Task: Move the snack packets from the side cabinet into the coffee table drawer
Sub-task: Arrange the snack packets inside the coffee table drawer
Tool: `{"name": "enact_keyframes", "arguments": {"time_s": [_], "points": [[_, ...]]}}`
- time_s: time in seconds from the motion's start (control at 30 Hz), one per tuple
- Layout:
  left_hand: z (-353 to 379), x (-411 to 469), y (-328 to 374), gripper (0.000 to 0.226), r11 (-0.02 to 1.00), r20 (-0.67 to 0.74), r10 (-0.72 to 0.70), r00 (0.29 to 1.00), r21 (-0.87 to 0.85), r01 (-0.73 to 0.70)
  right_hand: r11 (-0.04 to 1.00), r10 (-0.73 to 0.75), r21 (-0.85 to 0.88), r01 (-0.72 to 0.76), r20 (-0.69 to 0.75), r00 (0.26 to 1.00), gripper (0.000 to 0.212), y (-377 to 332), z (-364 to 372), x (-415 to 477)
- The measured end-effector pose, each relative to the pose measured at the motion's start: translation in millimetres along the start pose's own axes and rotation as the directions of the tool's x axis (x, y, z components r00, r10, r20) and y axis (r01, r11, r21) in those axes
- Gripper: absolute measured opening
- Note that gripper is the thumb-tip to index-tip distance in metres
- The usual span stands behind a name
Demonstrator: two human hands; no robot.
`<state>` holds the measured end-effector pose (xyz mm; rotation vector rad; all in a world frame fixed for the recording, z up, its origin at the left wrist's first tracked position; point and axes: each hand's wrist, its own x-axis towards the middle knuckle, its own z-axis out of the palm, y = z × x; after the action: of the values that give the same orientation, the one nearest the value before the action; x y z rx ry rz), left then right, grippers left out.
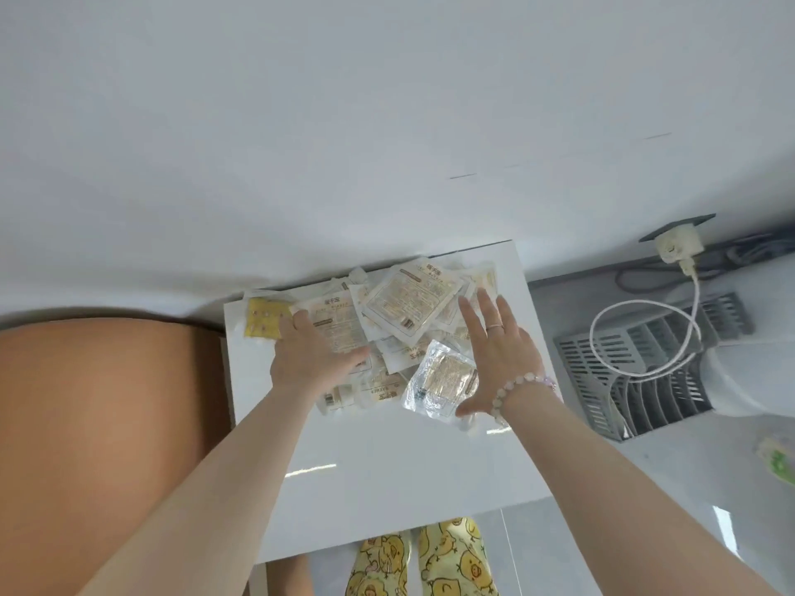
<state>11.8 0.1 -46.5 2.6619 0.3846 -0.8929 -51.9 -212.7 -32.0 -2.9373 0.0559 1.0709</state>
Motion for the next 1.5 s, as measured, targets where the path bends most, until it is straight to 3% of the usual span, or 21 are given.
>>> {"name": "enact_keyframes", "arguments": {"time_s": [0.17, 0.37, 0.53, 0.73, 0.9, 1.03, 1.27, 1.5], "points": [[23.8, 18.2, 6.7, 0.110, 0.934, 0.028, -0.192, 0.981, -0.303, 0.191, 0.969, -0.174, -0.193, 0.154, -0.089, 0.981, 0.150, -1.6, 11.0, 46.7], [22.5, 25.7, 12.4, 0.092, 0.808, 0.081, -0.323, 0.943, -0.496, 0.319, 0.955, -0.219, -0.229, 0.187, -0.122, 0.968, 0.131, -22.8, 24.5, 65.0], [16.2, 17.0, 35.3, 0.105, 0.884, 0.020, -0.336, 0.942, -0.339, 0.323, 0.951, -0.257, -0.209, 0.226, -0.135, 0.957, 0.125, -17.4, 21.8, 53.0], [17.7, 24.2, 41.8, 0.108, 0.845, 0.023, -0.353, 0.935, -0.420, 0.330, 0.970, -0.221, -0.166, 0.180, -0.279, 0.935, 0.114, -9.2, 33.2, 40.6], [19.0, 33.9, 53.5, 0.108, 0.835, 0.001, -0.386, 0.923, -0.426, 0.349, 0.982, -0.148, 0.034, 0.187, -0.483, 0.863, 0.089, -5.0, 70.8, 40.4], [20.7, 34.3, 56.6, 0.105, 0.882, -0.003, -0.351, 0.936, -0.337, 0.329, 0.961, -0.088, 0.181, 0.209, -0.516, 0.852, 0.074, -9.8, 89.0, 29.9], [25.0, 31.0, 61.8, 0.071, 0.893, -0.045, -0.204, 0.978, -0.419, 0.167, 0.942, -0.111, 0.235, 0.238, -0.452, 0.885, 0.116, -9.3, 102.5, 17.1], [25.2, 42.2, 43.1, 0.040, 0.827, -0.016, -0.200, 0.980, -0.540, 0.160, 0.963, -0.142, 0.181, 0.199, -0.286, 0.948, 0.131, -7.3, 106.3, 4.5]]}}
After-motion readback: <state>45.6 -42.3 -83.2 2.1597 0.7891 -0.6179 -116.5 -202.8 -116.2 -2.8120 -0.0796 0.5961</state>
